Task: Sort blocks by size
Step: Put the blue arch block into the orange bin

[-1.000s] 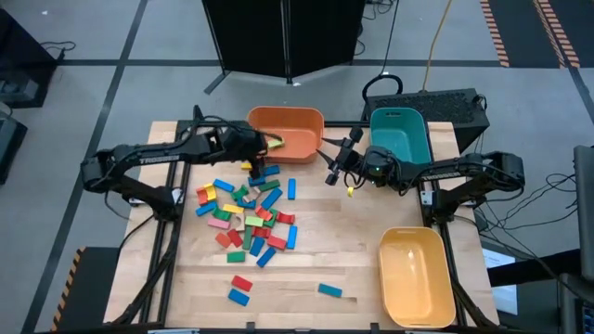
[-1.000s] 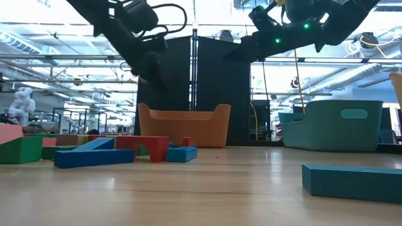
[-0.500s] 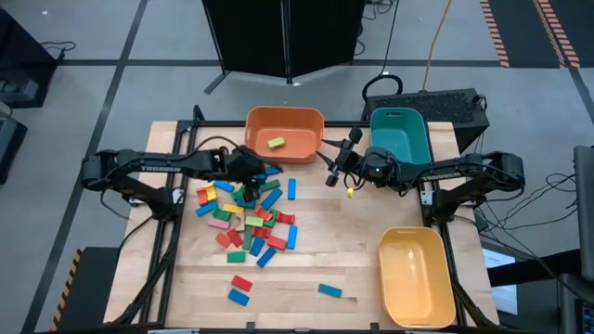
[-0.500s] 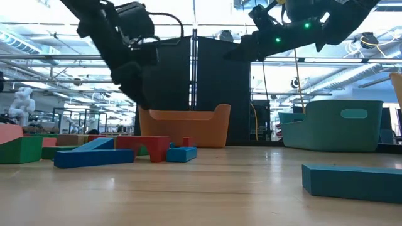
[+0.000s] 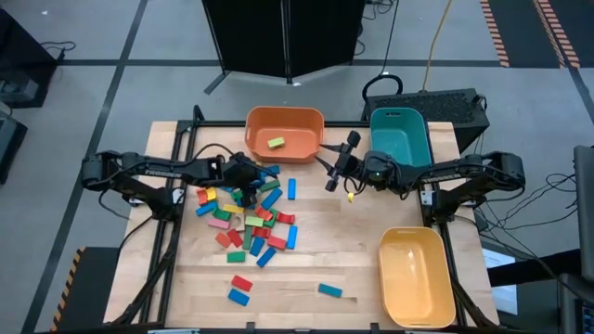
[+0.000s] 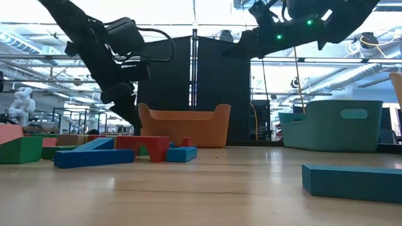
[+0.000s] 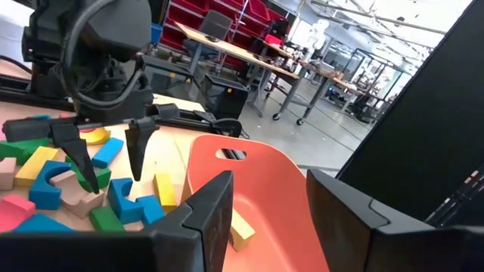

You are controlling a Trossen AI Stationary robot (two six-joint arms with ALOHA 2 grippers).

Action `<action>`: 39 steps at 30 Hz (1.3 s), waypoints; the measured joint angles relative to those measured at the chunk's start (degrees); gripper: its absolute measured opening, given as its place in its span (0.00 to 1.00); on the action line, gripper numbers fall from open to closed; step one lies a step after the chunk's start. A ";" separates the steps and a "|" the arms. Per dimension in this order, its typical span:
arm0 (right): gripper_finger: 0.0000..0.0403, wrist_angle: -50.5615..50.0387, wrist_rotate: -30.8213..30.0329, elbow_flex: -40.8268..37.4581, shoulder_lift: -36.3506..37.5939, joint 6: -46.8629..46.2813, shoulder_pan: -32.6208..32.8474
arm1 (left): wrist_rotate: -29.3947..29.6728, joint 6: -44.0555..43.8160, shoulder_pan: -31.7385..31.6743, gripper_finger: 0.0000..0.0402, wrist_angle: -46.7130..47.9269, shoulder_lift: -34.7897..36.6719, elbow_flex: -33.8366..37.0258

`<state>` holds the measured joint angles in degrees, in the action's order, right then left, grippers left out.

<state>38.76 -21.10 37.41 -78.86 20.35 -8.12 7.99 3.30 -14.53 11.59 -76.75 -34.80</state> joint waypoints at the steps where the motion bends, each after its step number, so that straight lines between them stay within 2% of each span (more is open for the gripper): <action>1: 0.39 0.00 -0.01 0.00 -0.01 -0.14 0.00 | 0.00 -0.03 -0.24 0.60 -0.71 0.00 0.41; 15: 0.39 0.01 0.12 -0.02 0.00 -1.69 0.02 | -0.02 0.33 -3.18 0.58 -6.01 -0.29 4.67; 27: 0.39 0.00 0.15 -0.02 0.00 -1.70 -0.02 | -1.53 0.25 -3.12 0.43 -9.83 -5.74 5.34; 39: 0.39 0.02 0.15 -0.02 -0.01 -1.68 -0.02 | -1.55 0.13 -3.12 0.30 -10.31 -6.27 5.32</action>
<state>38.79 -20.95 37.39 -78.87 18.68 -8.14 6.44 3.43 -17.65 1.29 -83.02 -29.47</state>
